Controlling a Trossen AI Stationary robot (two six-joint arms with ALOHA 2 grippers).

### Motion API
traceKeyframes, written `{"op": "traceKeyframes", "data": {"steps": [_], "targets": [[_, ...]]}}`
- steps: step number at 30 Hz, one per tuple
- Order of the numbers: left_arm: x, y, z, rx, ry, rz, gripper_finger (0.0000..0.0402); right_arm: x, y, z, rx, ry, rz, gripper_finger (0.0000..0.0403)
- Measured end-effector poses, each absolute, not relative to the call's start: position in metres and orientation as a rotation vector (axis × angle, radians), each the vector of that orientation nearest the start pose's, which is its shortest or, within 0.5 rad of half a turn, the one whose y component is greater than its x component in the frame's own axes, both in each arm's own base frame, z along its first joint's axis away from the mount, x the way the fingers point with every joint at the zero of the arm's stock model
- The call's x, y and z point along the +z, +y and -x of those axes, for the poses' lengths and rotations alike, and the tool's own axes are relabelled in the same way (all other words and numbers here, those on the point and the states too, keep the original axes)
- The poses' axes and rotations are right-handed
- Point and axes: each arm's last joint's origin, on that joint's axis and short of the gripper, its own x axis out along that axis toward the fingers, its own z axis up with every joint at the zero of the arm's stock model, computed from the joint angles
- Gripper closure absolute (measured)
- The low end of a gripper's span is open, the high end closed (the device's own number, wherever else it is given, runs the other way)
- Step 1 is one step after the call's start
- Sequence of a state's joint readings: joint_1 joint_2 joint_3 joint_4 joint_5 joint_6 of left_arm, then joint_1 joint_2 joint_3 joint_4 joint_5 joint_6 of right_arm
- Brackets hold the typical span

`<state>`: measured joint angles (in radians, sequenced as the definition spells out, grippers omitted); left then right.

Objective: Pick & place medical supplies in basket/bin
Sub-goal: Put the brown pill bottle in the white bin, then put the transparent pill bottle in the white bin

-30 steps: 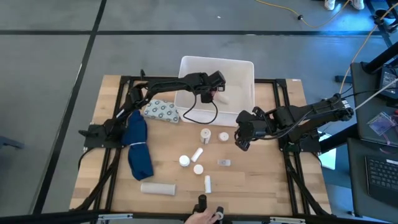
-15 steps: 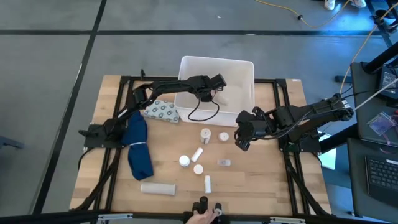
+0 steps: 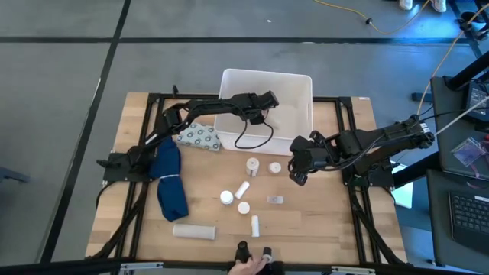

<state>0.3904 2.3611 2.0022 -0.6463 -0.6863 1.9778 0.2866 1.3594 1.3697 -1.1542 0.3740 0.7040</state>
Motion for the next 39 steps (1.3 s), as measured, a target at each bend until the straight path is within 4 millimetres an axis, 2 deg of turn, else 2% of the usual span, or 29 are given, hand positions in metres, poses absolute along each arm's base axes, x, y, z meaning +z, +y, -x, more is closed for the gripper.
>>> {"op": "traceKeyframes", "data": {"steps": [12, 18, 25, 36, 39], "targets": [[0.181, 0.208, -0.462, -0.415, 1.615, -1.718, 0.021, 0.338, 0.06, -0.241, -0.442, 0.988, -0.258, 0.0216], [0.19, 0.204, -0.461, -0.4, 1.61, -1.728, 0.0197, 0.338, 0.06, -0.241, -0.442, 0.988, -0.258, 0.0216], [0.2, 0.197, -0.463, -0.316, 1.593, -1.698, 0.0195, 0.338, 0.06, -0.241, -0.442, 0.989, -0.258, 0.0216], [0.206, 0.197, -0.465, -0.207, 1.604, -1.684, 0.0197, 0.338, 0.06, -0.241, -0.443, 0.988, -0.26, 0.0216], [0.212, 0.197, -0.466, -0.082, 1.667, -1.685, 0.0195, 0.338, 0.06, -0.241, -0.443, 0.988, -0.261, 0.0216]]}}
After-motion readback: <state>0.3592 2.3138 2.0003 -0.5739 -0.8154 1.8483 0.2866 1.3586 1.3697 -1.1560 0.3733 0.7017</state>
